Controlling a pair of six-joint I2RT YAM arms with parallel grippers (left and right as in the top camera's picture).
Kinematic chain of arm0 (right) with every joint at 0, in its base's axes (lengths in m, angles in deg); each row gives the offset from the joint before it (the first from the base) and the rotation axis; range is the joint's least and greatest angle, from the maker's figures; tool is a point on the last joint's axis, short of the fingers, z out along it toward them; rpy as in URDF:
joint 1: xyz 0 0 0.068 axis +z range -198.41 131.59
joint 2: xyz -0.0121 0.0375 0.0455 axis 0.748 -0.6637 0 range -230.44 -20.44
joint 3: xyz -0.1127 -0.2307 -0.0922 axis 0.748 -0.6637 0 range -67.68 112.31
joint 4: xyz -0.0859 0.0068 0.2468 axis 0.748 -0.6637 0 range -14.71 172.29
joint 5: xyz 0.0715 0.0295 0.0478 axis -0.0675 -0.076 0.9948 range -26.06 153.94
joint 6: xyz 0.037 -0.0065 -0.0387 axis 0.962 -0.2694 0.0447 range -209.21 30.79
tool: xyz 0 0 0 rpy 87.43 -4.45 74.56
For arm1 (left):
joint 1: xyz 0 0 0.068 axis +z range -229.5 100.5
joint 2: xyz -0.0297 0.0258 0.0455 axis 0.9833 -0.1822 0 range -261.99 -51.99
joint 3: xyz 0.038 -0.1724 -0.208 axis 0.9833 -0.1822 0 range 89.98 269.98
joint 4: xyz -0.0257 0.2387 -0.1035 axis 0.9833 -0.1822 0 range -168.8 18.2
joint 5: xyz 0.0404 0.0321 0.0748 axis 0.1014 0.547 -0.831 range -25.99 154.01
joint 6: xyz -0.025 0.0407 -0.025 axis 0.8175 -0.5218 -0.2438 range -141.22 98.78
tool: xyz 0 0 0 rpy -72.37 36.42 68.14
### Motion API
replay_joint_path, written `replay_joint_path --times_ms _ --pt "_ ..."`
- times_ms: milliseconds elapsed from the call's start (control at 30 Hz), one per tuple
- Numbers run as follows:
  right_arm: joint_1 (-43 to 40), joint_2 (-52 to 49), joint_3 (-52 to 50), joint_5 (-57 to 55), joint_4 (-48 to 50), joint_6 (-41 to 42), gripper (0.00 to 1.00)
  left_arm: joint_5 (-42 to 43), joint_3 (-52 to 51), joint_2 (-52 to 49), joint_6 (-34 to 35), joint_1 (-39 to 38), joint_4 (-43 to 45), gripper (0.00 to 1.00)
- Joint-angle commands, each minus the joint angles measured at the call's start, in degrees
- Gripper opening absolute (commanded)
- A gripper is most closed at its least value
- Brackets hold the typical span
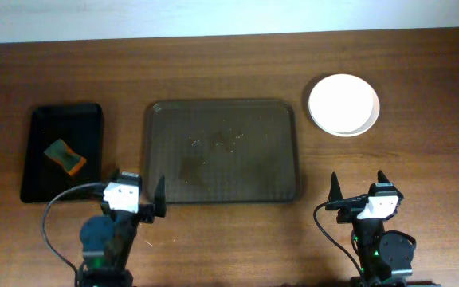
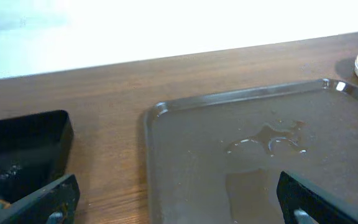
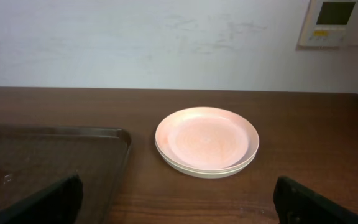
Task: Clean dirty plates on tray and stack at the side
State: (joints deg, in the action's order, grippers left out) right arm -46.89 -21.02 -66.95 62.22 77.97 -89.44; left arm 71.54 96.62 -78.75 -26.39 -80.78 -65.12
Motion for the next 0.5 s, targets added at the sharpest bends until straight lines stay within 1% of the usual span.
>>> replay_joint_path --times_ms 0,67,133,200,233,333,467 --pt "-0.4 0.4 -0.4 -0.9 -0.2 -0.4 0.98 -2.0 -3.0 6.5 -0.7 -0.1 0.2 1.00" --pt "-0.4 0.4 -0.4 -0.9 -0.2 -0.4 0.98 -3.3 -6.2 11.0 -0.6 -0.1 0.1 1.00" --pt "-0.4 0.4 -0.4 -0.9 -0.2 -0.4 0.98 -5.0 -6.1 14.5 -0.7 -0.1 -2.4 1.00" --pt "-0.4 0.4 -0.4 -0.9 -0.2 -0.4 0.98 -8.0 -6.1 18.8 -0.5 -0.1 -7.5 1.00" --pt "-0.4 0.4 -0.4 -0.9 -0.2 -0.4 0.98 -8.2 -6.1 21.2 -0.5 -0.1 -11.5 1.00" --pt "-0.4 0.4 -0.4 -0.9 -0.2 -0.4 0.98 -8.2 -6.1 25.9 -0.8 -0.1 -11.5 1.00" --pt "-0.4 0.4 -0.4 -0.9 -0.2 -0.4 0.99 -7.6 -6.1 26.5 -0.7 -0.1 -11.5 1.00"
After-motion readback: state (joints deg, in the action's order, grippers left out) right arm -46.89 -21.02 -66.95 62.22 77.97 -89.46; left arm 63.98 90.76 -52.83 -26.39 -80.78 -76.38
